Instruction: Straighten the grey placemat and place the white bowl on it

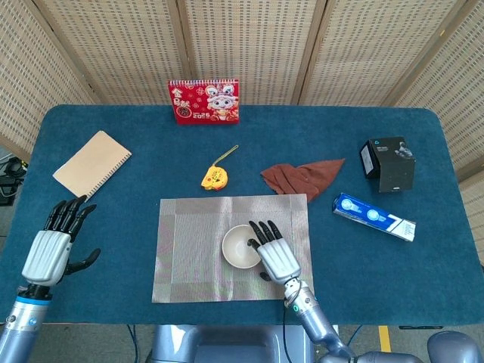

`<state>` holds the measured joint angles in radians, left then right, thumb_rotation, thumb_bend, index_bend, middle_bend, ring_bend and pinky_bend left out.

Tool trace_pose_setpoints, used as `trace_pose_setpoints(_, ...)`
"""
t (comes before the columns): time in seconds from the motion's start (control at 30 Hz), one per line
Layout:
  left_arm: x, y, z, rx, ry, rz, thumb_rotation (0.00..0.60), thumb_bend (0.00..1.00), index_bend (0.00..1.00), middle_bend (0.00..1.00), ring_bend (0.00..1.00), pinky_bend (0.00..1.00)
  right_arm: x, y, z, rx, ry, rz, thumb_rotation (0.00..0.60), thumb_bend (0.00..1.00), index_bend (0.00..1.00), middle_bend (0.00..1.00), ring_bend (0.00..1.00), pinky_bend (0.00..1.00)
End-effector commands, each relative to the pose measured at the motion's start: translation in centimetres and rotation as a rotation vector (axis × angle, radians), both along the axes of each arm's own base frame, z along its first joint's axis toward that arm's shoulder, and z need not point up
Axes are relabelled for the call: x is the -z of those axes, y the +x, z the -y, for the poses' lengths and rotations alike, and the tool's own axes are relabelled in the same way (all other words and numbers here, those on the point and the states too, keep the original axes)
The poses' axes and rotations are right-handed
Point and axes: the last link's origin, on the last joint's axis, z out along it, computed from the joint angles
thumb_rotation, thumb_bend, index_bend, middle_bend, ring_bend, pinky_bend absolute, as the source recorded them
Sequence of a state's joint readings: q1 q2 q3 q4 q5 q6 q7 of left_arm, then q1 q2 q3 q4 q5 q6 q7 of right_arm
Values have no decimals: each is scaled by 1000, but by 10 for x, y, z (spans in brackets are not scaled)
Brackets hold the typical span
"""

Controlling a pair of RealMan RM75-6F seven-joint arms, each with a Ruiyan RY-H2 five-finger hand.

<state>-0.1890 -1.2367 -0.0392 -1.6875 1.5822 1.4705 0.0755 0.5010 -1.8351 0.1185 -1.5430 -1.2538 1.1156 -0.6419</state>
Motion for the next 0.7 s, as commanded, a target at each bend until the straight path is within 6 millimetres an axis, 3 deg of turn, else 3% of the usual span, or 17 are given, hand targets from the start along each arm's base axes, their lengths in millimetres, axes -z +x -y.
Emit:
trace_pose_setpoints(0.03,0,0,0,-1,0,-1,600,247,111,0,0,0,-4,-2,0,-2,-12,-16,600,210,290,0,0,0)
trace_pose_setpoints(0.2,0,0,0,-3,4,-2,600,247,111,0,0,0,-16,-7,4,-3,-54,-32,600,206,271,0,0,0)
trace_pose_setpoints(0.37,-1,-1,0,-5,5,-3,600,247,111,0,0,0,-52,-24,8,2,-148,-66,600,198,240,0,0,0)
trace_pose_setpoints(0.47,1,-1,0,-5,2,-6,600,247,111,0,0,0,-83,-43,9,18,-227,-79,600,195,222,0,0,0)
trace_pose_setpoints(0.7,4,-1,1,-4,2,-32,600,247,107,0,0,0,-134,-89,-2,86,-316,-73,600,179,139,0,0,0)
